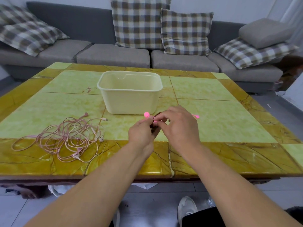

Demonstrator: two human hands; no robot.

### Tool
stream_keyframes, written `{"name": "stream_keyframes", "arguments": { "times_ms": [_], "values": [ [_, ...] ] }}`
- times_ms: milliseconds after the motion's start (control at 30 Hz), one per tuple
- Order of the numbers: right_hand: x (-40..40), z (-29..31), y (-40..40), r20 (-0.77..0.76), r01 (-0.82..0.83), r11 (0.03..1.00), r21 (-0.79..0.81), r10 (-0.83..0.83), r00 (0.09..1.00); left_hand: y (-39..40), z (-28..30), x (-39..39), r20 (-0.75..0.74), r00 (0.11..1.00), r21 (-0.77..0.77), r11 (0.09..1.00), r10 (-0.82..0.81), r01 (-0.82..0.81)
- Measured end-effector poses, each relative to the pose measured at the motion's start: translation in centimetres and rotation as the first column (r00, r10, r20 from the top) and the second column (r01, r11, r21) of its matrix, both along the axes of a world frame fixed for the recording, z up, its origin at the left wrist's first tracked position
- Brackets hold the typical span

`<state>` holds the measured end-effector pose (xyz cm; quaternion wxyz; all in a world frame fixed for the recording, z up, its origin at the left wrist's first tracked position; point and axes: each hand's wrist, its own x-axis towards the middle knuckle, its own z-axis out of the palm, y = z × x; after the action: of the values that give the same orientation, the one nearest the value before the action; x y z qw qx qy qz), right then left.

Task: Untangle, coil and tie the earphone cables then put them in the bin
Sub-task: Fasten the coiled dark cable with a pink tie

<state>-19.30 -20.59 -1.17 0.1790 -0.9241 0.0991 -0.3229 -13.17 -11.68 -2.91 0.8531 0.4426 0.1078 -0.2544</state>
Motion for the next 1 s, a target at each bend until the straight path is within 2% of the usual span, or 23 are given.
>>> {"name": "stream_keyframes", "arguments": {
  "times_ms": [67, 133, 167, 233, 267, 333, 367, 400, 467, 533, 700, 767, 867, 1000],
  "values": [
    [-0.1, -0.3, 0.5, -0.082, 0.037, 0.996, 0.083, -0.03, 0.996, 0.2, 0.3, 0.1, -0.074, 0.997, -0.077, 0.996, 0.036, -0.042],
    [-0.2, -0.7, 0.7, -0.119, 0.025, 0.945, 0.325, 0.015, 0.993, 0.3, 0.3, 0.2, -0.099, 0.992, -0.101, 0.991, 0.076, -0.086],
    [-0.2, -0.7, 0.8, -0.105, 0.004, 0.87, 0.494, 0.055, 0.993, 0.3, 0.2, 0.3, -0.09, 0.993, -0.099, 0.991, 0.079, -0.088],
    [-0.3, -0.1, 1.0, -0.078, -0.005, 0.615, 0.789, 0.108, 0.991, 0.4, 0.1, 0.4, -0.047, 0.998, -0.086, 0.995, 0.049, -0.053],
    [-0.4, 0.2, 1.0, -0.064, -0.003, 0.456, 0.89, 0.131, 0.989, 0.5, 0.1, 0.5, -0.025, 0.999, -0.088, 0.996, 0.024, -0.026],
    [-0.5, 0.9, 0.6, -0.037, 0.005, 0.161, 0.987, 0.193, 0.981, 0.8, 0.2, 0.7, 0.005, 1.0, -0.096, 0.995, -0.027, 0.028],
    [-0.5, 1.2, 0.3, -0.024, 0.01, 0.065, 0.998, 0.219, 0.975, 0.9, 0.3, 0.7, 0.024, 0.998, -0.104, 0.993, -0.055, 0.057],
    [-0.6, 1.4, -0.1, -0.014, 0.011, 0.012, 1.0, 0.233, 0.972, 1.0, 0.3, 0.8, 0.047, 0.996, -0.11, 0.99, -0.081, 0.086],
    [-0.6, 1.7, -0.7, 0.001, 0.005, -0.024, 1.0, 0.225, 0.974, 1.1, 0.4, 0.8, 0.1, 0.986, -0.112, 0.984, -0.13, 0.141],
    [-0.5, 1.8, -1.2, 0.012, -0.01, -0.013, 1.0, 0.203, 0.979, 1.2, 0.5, 0.7, 0.161, 0.97, -0.081, 0.977, -0.18, 0.195],
    [-0.7, 1.3, -2.2, 0.047, -0.074, 0.104, 0.992, 0.244, 0.969, 1.6, 0.3, 0.5, 0.25, 0.926, 0.079, 0.959, -0.283, 0.272],
    [-1.0, 1.2, -2.2, 0.028, -0.09, 0.233, 0.968, 0.257, 0.966, 1.9, 0.3, 0.7, 0.266, 0.915, 0.116, 0.952, -0.304, 0.282],
    [-1.4, 1.1, -2.1, 0.01, -0.138, 0.526, 0.839, 0.239, 0.971, 2.3, 0.4, 1.0, 0.278, 0.899, 0.173, 0.938, -0.339, 0.3],
    [-1.8, 1.4, -2.0, 0.042, -0.192, 0.668, 0.719, 0.233, 0.972, 2.6, 0.4, 1.3, 0.252, 0.892, 0.248, 0.916, -0.376, 0.316]
  ]
}}
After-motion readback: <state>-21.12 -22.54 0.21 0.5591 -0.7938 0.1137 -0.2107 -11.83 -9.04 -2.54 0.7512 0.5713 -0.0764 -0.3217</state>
